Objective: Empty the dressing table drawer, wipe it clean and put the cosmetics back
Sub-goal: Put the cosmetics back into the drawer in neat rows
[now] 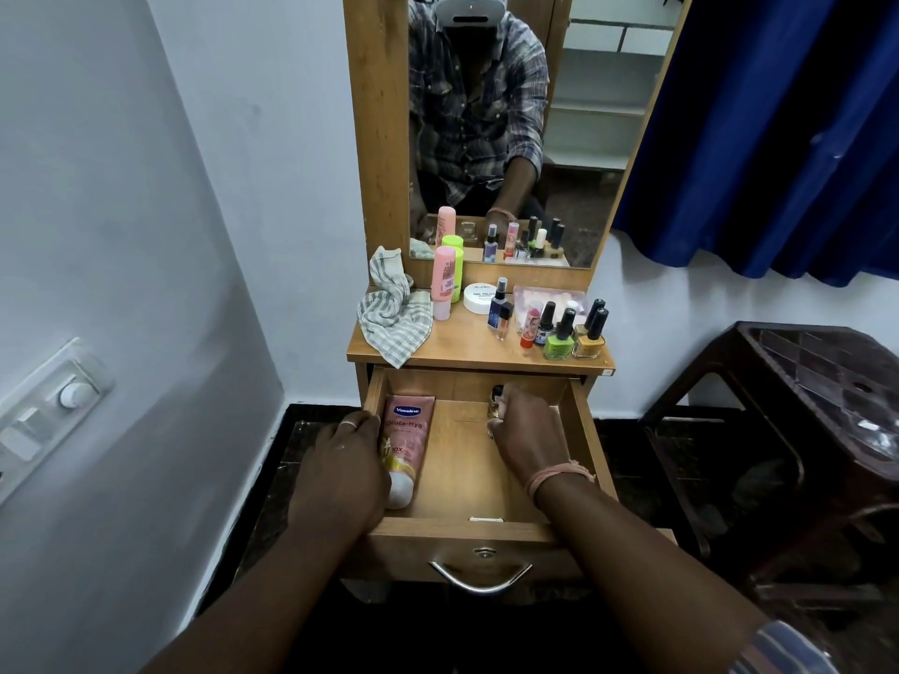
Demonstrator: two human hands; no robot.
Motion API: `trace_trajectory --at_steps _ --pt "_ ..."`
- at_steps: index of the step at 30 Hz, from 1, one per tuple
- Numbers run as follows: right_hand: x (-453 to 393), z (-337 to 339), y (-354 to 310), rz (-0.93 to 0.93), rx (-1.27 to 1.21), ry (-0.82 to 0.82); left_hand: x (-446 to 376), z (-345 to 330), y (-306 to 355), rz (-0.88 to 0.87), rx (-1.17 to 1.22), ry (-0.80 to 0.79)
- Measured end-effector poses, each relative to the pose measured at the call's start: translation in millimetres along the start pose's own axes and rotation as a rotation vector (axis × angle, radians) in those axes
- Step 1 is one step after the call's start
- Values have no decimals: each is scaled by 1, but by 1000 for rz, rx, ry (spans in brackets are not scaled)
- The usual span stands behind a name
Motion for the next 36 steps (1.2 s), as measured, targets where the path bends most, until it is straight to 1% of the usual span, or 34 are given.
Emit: trace_trajectory --at_steps 4,11,14,16,18,22,24,26,28,32,36 --pt "-2 -2 3 -31 -18 1 -1 -2 0 6 10 -23" --pt "1 -4 5 -22 -3 9 -2 -2 -1 17 9 -33" --pt "2 -3 5 -45 -46 -13 -2 -3 -1 16 4 -32" --pt "3 5 3 -53 -89 6 -3 -3 -1 12 7 -23" --pt "5 20 -3 -10 -110 91 -3 -2 -2 12 8 -10" --pt "7 66 -17 108 -129 338 -4 -3 -4 11 9 -5" --pt "1 93 -15 112 -157 461 -3 -4 -4 10 1 -7" --pt "-11 114 -7 75 -186 531 -3 -5 -4 12 -10 -11" --pt "-26 123 -2 54 -163 507 -4 -5 -4 8 -20 -10" --pt "-44 116 -3 55 -59 356 -5 -5 -5 11 -11 -24" --pt "-41 117 3 10 -75 382 -4 -5 -4 28 -12 -40"
Point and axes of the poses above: each hand's wrist, its own x-axis away from the middle knuckle, its own z-axis out of the back of the hand, y = z × x, the point moved 8 cm from there along -x, towards the middle knuckle, and after that the axes turned 5 degrees about x, right-handed, at the moved point
